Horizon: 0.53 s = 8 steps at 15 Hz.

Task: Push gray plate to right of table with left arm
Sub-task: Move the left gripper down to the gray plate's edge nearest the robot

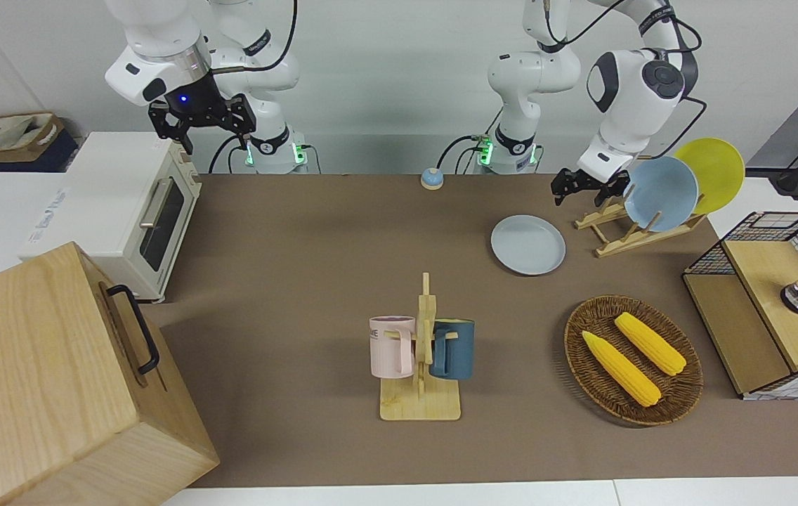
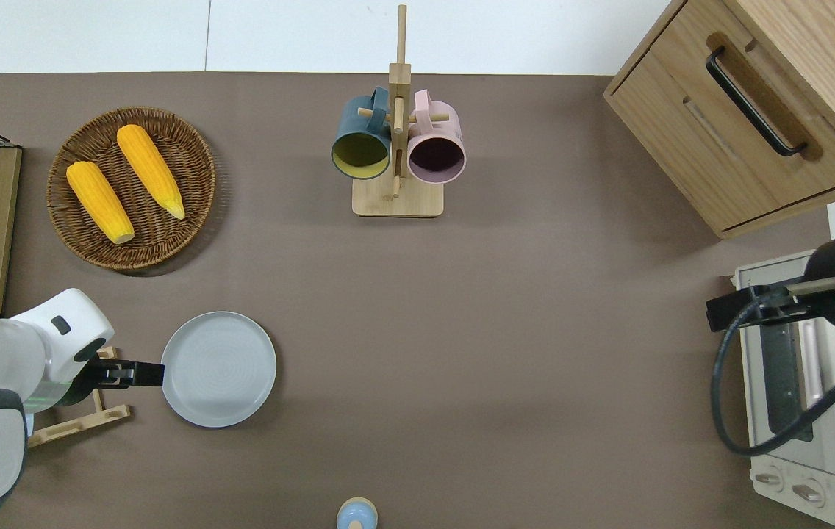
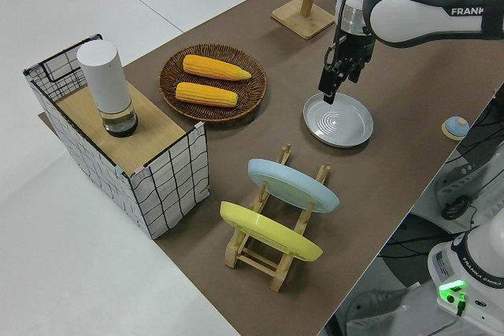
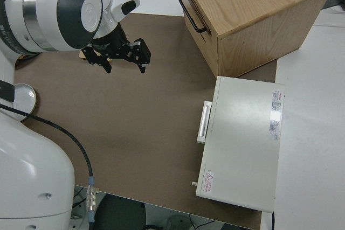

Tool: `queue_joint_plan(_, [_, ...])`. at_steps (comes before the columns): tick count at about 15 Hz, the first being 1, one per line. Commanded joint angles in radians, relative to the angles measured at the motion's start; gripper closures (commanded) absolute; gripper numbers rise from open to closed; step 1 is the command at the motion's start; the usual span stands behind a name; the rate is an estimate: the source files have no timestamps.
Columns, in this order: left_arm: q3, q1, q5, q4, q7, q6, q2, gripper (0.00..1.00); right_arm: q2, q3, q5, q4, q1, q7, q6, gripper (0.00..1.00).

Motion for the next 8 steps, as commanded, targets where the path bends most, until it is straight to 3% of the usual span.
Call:
queue_joint_plan(1, [0.002,0.003,-0.011,-0.118,0.021,0.095,-0.061,0.01,-0.002,0.016,0.004,0.009,-0.019,0.013,-0.016,0.017])
queue_joint_plan(8, [0.003,0.008,-0.009,-0.243,0.032,0.262,-0.060,0.01,-0.002,0.016,0.004,0.009,-0.019,0.012,-0.016,0.017])
